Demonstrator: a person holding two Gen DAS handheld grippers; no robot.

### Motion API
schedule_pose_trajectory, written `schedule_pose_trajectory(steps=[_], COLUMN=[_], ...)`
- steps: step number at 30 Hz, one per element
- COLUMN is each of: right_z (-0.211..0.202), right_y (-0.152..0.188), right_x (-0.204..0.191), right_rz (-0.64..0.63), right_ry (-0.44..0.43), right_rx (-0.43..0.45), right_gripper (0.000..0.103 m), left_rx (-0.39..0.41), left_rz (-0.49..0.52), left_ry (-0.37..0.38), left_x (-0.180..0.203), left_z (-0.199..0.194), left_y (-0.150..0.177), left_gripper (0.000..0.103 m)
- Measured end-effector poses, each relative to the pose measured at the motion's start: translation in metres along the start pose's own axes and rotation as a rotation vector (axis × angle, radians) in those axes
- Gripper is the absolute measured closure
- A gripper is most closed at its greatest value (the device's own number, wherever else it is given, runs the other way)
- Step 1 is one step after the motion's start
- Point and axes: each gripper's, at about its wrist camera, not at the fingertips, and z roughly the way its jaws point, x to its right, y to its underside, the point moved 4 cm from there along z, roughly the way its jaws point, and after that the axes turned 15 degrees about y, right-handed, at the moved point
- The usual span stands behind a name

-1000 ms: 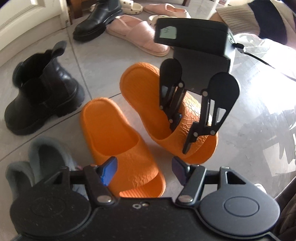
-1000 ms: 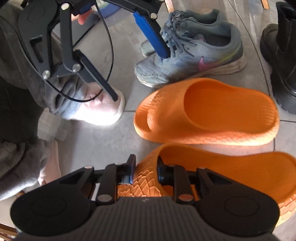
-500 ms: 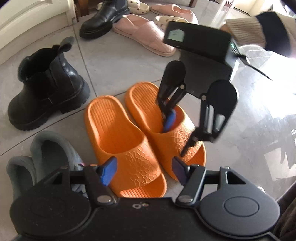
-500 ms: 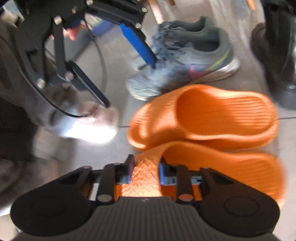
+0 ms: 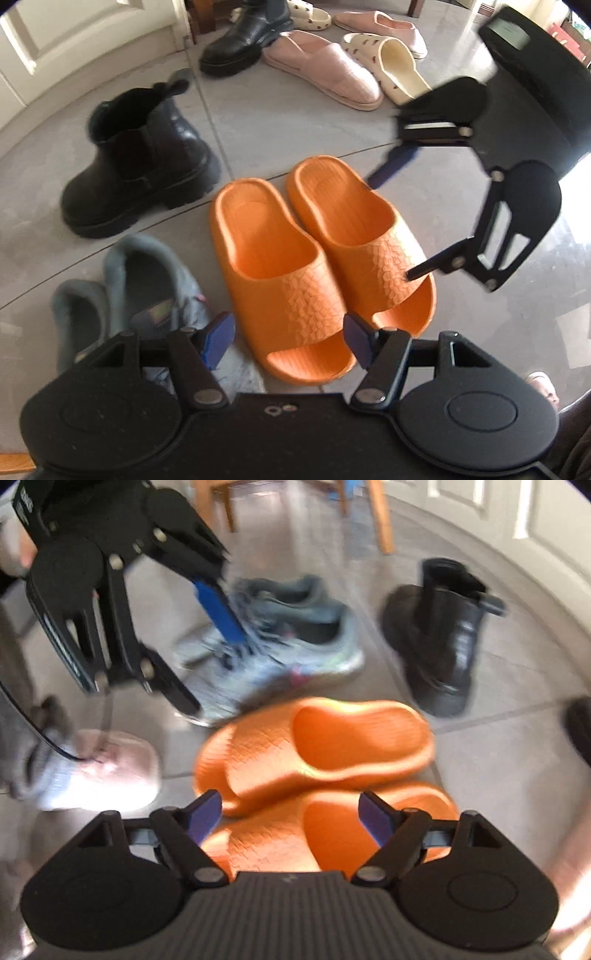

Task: Organize scattered shoes
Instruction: 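Open the right gripper and lift it away from the orange slides, then move both grippers toward the pink slippers by the shoe rack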

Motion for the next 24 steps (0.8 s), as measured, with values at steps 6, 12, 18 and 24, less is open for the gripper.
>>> schedule_pose_trajectory(steps=[6,12,18,24], right_z=[0.008,0.038,0.042,0.046], right_y=[0.046,0.059,0.059,0.052], right_x=[0.008,0.002,-0.002,-0.006], right_rz=[0.093,0.169,0.179,0.188], right_ry=[0.014,0.011,0.014,0.038], right_rx=[-0.082,-0.135,-0.116,-0.136], right_gripper=[0.019,0.018,0.012,0.006], left_rx=[0.005,0.006,0.030,0.034], left_rz=[-0.087,-0.176,-0.177,-0.169], left_ry=[-0.059,-0.083,-0.098,-0.098], left_x=[-0.006,-0.008,-0.010,-0.007], left_z=[-0.007,-0.007,-0.011,-0.010], left_y=[0.023,0.040,0.036,0.036], left_gripper=[0.038,0.038,0.038,0.038])
